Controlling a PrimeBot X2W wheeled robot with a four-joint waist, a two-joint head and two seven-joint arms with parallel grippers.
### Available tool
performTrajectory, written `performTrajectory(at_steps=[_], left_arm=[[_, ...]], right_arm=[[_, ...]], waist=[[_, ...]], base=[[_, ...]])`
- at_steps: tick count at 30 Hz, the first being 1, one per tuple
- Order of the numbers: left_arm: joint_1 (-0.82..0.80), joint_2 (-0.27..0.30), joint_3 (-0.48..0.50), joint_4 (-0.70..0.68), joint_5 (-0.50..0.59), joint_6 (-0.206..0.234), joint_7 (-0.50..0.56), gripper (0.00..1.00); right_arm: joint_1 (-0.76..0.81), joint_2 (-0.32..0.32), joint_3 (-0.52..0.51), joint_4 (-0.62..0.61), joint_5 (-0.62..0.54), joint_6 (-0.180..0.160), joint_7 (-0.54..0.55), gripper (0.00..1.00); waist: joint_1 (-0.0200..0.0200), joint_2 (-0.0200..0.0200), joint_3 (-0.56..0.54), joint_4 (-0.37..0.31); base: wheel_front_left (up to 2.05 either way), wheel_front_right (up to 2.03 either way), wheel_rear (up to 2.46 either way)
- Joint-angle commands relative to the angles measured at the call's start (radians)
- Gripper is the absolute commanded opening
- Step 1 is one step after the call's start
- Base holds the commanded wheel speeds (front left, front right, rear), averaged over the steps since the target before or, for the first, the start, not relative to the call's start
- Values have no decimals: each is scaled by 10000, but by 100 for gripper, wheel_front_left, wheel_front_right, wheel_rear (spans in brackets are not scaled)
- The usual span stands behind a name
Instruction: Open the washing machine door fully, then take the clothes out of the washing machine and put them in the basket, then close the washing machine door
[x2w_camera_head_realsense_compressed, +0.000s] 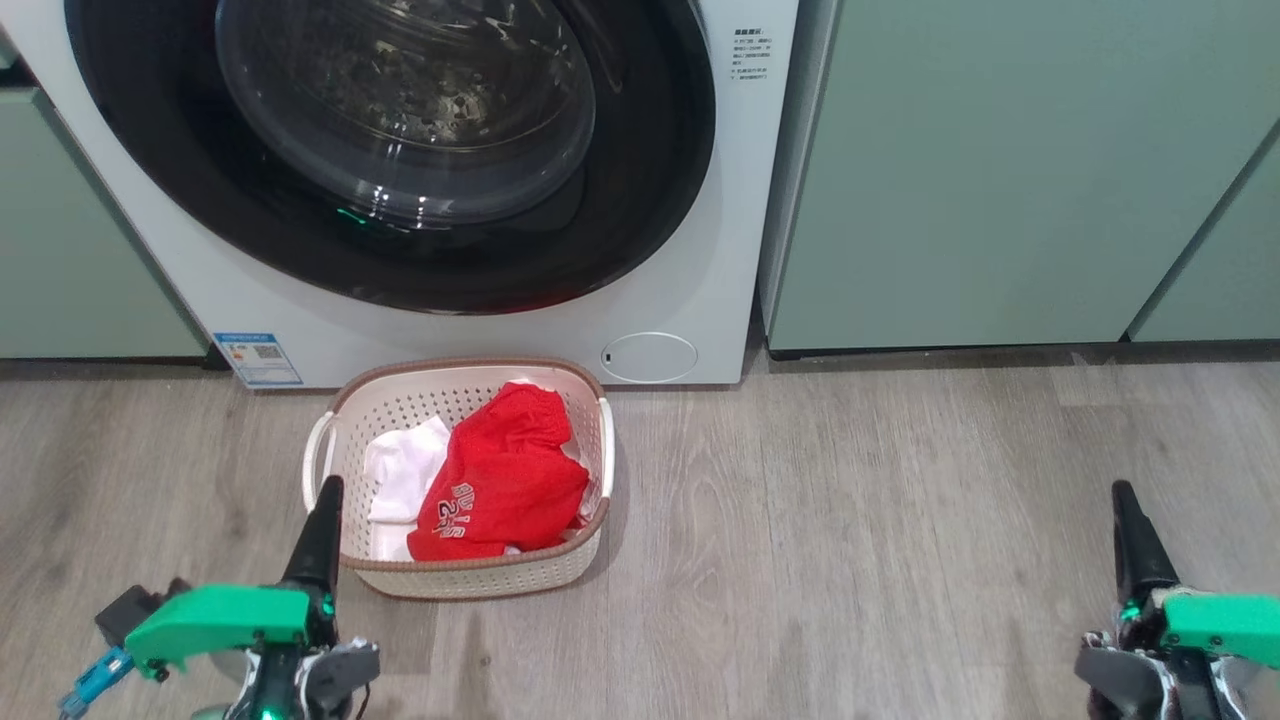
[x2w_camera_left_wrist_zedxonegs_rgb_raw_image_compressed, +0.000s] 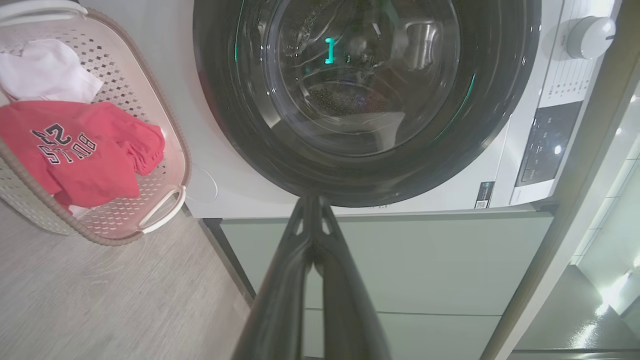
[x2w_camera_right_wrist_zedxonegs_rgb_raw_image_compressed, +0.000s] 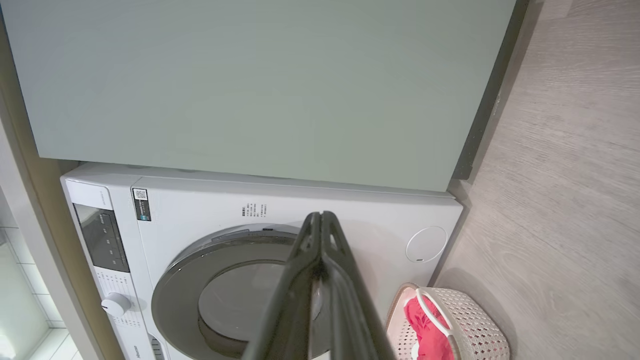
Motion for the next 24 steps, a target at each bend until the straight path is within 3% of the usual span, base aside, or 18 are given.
performTrajectory(at_steps=[1,10,24], left_arm=[[-553,32,345,-382,-203,7,69,0],[-591,-68,442,-636,-1080,8,340,0],[-591,-68,441,-636,-1081,8,339,0]], right_arm=[[-473,-85,123,-423,263,-5,107,0],[-477,-87,63,-616,1290,-6,380,0],[-477,-87,64,-616,1290,-6,379,0]], waist=[[0,0,8,-1],[0,0,78,-13],[0,0,78,-13]], base=[[0,0,0],[0,0,0],[0,0,0]])
